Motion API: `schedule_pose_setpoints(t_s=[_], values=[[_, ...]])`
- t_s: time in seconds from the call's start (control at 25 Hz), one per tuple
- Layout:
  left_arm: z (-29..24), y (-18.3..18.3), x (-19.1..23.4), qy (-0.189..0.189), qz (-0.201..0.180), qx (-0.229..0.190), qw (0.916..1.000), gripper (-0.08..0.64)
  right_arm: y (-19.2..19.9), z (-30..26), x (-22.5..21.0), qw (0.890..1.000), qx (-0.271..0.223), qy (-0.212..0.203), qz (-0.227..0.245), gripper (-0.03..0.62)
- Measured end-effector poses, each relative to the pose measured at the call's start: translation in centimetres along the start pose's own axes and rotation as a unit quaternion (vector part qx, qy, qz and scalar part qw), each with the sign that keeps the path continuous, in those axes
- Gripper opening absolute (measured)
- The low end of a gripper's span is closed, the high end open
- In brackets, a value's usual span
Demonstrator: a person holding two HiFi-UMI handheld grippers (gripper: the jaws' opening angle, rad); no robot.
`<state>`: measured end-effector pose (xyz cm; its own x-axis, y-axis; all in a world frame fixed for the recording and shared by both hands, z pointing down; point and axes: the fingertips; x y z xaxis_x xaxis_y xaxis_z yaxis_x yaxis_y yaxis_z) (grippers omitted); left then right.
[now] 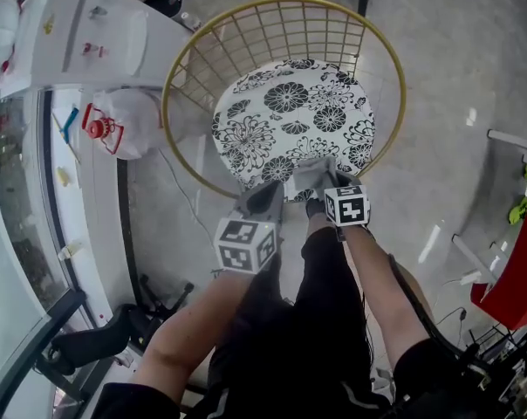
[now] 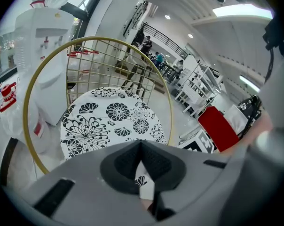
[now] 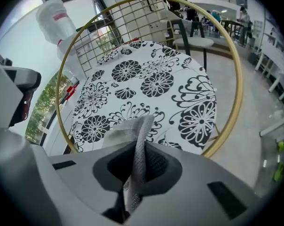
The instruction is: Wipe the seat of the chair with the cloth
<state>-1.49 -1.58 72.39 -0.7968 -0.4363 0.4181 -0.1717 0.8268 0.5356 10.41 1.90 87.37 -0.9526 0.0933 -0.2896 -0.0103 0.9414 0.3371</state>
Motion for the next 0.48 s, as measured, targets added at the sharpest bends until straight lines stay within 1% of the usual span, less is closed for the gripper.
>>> schedule_pose_setpoints(t_s=[0.24,0.48], values=[[-1.1,-0.5,-1.6,0.007,-0.015,0.004,0.9999,0.006,-0.1,1.2,-4.0,0.999,-0.009,0.025,-0.019,0.023],[-1.8,-1.2,-3.0,0.012,-0.027,0.004,0.9996,0.006,-0.3,2.7,-7.1,0.998,-0.018,0.044,-0.031,0.023]])
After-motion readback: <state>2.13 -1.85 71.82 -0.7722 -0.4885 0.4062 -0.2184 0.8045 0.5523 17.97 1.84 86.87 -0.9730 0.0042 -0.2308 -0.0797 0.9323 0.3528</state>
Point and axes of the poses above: the fingertips, and each gripper's own axes: z backward along the fingers, x to its left, y out of its underside, and after that the axes turned 1 degree about -z, right-handed
